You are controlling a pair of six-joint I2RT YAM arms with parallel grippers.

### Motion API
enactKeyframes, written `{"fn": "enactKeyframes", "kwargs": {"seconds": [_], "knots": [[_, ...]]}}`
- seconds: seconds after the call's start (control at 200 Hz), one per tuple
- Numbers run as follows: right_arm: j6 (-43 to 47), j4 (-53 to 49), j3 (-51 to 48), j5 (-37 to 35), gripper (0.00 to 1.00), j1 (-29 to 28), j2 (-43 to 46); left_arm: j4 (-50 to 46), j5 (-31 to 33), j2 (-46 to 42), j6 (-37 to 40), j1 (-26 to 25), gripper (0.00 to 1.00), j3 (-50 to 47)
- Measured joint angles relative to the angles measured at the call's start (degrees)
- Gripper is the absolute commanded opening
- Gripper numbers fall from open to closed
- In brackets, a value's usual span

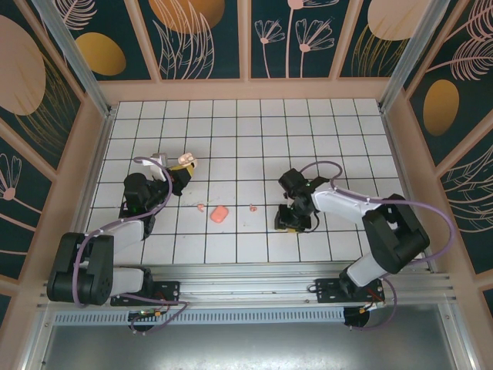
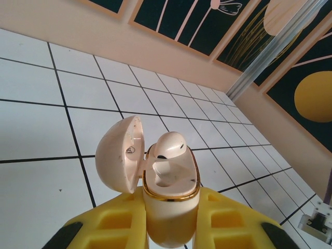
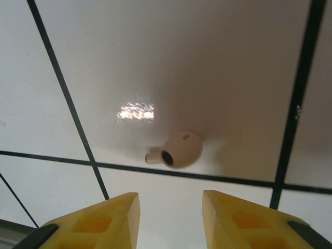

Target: Insert the wireless bluetooth earbuds into the charging case

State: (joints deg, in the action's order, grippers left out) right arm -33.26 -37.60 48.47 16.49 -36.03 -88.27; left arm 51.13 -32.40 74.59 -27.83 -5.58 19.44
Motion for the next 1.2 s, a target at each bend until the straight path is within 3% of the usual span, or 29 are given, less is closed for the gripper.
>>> {"fn": "enactKeyframes", "kwargs": {"seconds": [0.345,1.201], "knots": [[3.43,1.22,4.87,-0.33,0.37,0.04,-5.16,-1.88,0.11,-0.35,0.85,0.00,0.09,0.09],[5.97,-1.70,7.04,-2.86,0.35,0.81,-6.34,-3.02,1.40,-0.37,1.95,0.00,0.08,1.25]]}}
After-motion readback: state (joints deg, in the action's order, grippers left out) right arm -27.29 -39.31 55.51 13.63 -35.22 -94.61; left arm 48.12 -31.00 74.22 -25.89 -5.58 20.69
